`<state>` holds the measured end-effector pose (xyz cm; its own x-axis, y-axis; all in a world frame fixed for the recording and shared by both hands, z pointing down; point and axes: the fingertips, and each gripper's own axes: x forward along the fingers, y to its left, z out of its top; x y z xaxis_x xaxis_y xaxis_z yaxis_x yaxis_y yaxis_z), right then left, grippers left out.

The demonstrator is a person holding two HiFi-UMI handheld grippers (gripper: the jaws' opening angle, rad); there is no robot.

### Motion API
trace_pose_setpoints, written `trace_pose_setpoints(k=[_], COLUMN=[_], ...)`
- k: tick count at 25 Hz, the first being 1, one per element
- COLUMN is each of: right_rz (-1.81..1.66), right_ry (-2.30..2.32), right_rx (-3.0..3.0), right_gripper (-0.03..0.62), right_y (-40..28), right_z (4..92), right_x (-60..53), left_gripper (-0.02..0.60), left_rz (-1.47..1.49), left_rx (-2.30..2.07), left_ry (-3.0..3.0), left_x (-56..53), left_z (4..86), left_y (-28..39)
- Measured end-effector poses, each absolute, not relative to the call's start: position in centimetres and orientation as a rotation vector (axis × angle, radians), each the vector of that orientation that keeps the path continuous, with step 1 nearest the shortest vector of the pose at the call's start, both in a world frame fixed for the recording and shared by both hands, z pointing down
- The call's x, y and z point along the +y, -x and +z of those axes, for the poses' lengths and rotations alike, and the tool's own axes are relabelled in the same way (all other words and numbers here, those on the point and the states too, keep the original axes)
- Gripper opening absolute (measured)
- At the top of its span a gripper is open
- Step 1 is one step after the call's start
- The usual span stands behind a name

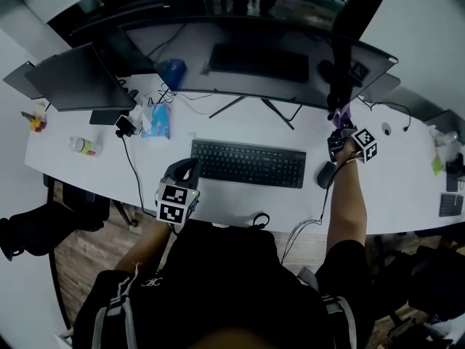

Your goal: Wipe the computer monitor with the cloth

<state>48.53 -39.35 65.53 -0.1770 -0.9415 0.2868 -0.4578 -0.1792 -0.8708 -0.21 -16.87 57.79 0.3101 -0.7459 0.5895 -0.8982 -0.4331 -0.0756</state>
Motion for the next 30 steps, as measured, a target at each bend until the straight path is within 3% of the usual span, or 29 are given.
trace_pose_setpoints(k=[30], right_rz=[-1.313], right_ry=[1.666], right_rx=[2.003], right_gripper=[0.064], right_y=[-36.7], right_z=[67.4], right_x=[-40.8], left_gripper=[0.014], left_rz=[0.798], left_rx=[-1.499], left_ry=[-2.286], left_x=[-18.4], left_z=[58.2], left_y=[3.5])
